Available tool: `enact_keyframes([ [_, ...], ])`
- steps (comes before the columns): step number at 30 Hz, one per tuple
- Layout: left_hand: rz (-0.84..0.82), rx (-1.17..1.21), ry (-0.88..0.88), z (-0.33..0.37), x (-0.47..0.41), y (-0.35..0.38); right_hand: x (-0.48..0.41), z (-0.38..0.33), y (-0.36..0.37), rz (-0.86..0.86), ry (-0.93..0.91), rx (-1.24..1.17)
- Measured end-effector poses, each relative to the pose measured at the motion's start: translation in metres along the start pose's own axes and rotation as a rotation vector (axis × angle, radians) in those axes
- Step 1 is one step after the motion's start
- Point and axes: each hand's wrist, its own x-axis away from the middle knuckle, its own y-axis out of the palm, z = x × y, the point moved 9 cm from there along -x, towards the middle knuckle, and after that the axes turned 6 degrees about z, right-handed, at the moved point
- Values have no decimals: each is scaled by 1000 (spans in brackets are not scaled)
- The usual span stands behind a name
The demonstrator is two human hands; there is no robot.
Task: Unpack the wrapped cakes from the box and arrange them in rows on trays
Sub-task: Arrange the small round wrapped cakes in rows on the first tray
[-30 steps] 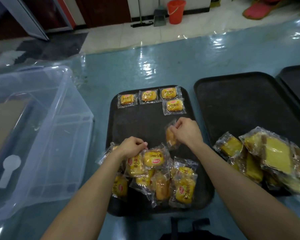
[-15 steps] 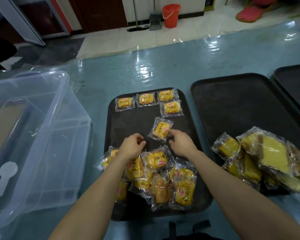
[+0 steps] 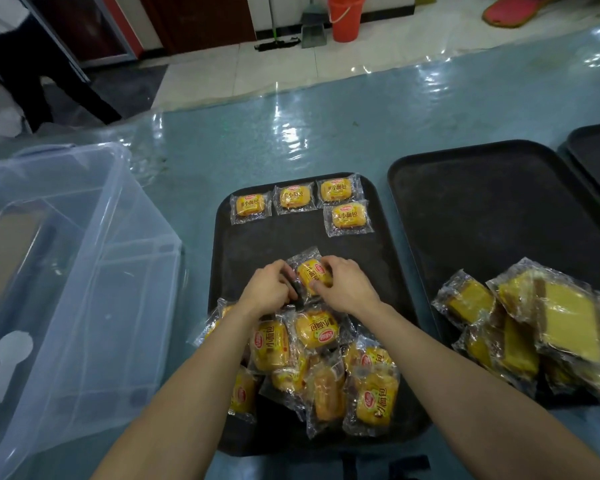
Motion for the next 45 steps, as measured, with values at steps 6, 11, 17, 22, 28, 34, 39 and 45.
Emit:
enact_keyframes([
  [6, 253, -285, 176, -3, -4, -24, -9, -22, 16, -68, -202, 160],
  [11, 151, -470, 305, 3, -9, -10, -19, -26, 8, -40, -215, 140],
  [17, 105, -582, 306, -3, -11, -2, -19, -20, 5, -39, -248, 274],
  [22, 205, -637, 319, 0, -17, -15, -22, -31, 3, 34, -269, 348],
  [28, 279, -642, 286, 0, -44, -34, -56, -57, -3, 93, -328, 476],
  [34, 349, -640, 261, 11, -81, -51, -104, -66, -15, 160, -323, 575],
  [39, 400, -615, 278, 28, -106, -52, -130, -59, -27, 198, -300, 602],
  [45, 414, -563, 289, 28, -110, -52, -125, -56, -38, 249, -307, 468],
])
